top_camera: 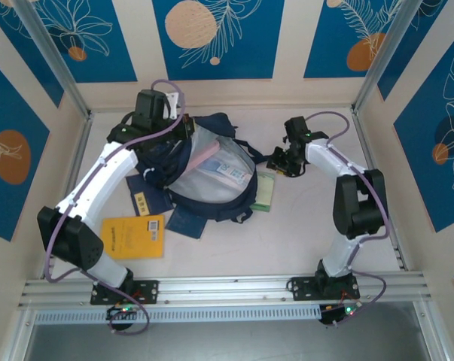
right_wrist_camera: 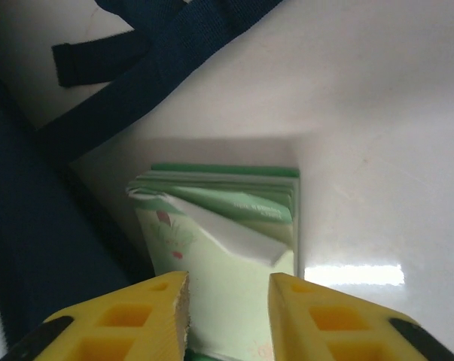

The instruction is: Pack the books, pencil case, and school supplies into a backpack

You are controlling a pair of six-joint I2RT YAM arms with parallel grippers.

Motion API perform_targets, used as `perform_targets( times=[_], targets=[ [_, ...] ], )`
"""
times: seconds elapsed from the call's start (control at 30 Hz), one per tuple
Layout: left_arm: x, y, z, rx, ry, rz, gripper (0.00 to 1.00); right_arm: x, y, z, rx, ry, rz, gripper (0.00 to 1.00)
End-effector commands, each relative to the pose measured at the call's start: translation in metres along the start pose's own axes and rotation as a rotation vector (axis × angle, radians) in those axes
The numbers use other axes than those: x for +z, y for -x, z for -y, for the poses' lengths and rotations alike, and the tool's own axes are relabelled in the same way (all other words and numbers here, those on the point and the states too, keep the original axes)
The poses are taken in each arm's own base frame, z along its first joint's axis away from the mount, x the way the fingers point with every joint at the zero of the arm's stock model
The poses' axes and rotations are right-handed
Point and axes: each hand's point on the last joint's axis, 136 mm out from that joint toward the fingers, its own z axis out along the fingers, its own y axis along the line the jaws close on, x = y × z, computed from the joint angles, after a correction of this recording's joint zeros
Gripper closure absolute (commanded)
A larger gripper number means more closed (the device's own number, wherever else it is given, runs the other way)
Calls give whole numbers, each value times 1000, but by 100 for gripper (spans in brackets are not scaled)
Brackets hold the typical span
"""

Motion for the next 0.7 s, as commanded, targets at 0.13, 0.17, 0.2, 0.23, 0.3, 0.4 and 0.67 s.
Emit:
perform_targets(
  times=[0.13,0.17,0.2,0.23,0.3,0.4,0.67],
  targets=[
    [-5,57,-49,7,199,143,100,29,32,-15,-48,0,-12,49],
    [-2,58,-47,6,187,136,100,33,33,-17,-57,9,-21,50],
    [3,56,-45,2,170,123,100,36,33,-21,-65,25,-33,50],
    [7,55,-42,-3,152,113,100,41,32,-22,-67,33,-47,51],
    [22,47,-39,-21,110,73,100,50,26,-25,-71,53,-85,55],
    [43,28,-31,-48,46,-10,100,60,11,-22,-78,46,-136,61],
    [57,-16,-11,-74,-30,-117,64,57,-38,-3,-92,-9,-190,68]
  ],
)
